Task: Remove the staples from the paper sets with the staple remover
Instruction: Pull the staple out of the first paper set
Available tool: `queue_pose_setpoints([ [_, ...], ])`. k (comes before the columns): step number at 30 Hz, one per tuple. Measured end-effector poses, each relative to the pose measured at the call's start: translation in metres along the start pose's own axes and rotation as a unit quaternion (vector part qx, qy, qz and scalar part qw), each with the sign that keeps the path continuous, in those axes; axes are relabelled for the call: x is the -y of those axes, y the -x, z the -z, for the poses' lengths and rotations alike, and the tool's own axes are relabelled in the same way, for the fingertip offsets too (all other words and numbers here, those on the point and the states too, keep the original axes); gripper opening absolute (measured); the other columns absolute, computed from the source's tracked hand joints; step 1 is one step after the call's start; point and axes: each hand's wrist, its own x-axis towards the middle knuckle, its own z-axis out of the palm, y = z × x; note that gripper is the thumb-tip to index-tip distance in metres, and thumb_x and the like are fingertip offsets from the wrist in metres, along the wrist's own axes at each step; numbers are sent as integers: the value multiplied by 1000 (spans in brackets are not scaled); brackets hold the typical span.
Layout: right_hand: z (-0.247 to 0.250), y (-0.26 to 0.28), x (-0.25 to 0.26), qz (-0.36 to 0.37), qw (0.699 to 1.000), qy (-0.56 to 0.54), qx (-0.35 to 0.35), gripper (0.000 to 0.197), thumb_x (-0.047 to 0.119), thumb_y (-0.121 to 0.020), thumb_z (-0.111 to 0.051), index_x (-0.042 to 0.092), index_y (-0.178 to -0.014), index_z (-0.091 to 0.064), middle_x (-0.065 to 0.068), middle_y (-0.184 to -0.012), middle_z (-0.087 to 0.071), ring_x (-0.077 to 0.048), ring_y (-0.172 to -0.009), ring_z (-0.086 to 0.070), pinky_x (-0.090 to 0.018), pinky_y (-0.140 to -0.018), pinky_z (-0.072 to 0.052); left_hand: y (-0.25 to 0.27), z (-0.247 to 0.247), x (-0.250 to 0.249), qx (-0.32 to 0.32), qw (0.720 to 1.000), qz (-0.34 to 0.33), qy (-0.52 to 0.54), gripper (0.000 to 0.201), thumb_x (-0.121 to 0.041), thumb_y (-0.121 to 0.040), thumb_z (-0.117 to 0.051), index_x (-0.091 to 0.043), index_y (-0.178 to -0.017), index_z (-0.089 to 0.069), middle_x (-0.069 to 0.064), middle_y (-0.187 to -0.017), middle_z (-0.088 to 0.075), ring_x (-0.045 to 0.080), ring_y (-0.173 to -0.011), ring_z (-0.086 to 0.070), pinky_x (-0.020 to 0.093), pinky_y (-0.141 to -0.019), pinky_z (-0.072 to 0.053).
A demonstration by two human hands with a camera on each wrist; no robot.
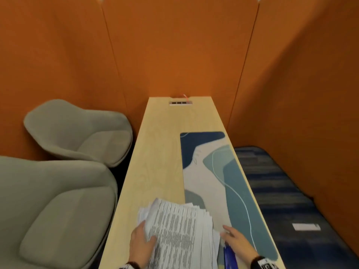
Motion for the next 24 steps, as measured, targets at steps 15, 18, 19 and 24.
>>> queue_pose_setpoints([
  [15,-14,-19,-8,18,996,91,-2,43,47,-96,-51,32,-136,-47,3,-126,-51,-17,-108,-49,-32,-81,-43,-19,-3,13,-80,972,-112,188,22,-33,-86,-65,-25,-106,-59,6,-120,-53,23,-106,-57,46,-92,-50],
  [18,-14,-14,-12,20,998,51,-27,35,47,-94,-54,28,-124,-52,-1,-116,-57,-21,-106,-53,-42,-91,-47,-5,0,4,-71,957,-103,263,9,-19,-90,-60,-10,-86,-60,13,-92,-61,28,-80,-60,40,-72,-49],
  [19,-13,-12,-14,17,999,30,-35,36,46,-93,-56,24,-122,-53,-1,-105,-57,-22,-99,-54,-43,-87,-49,-2,0,2,-72,952,-88,285,11,-17,-91,-59,-11,-82,-58,11,-86,-58,25,-76,-56,37,-68,-46],
  [24,-12,4,-23,-12,996,72,-45,49,52,-84,-66,17,-116,-53,-8,-105,-60,-26,-93,-61,-43,-84,-54,22,11,-7,-176,927,-112,311,15,-16,-88,-63,-12,-75,-56,2,-83,-56,17,-74,-53,22,-66,-48],
])
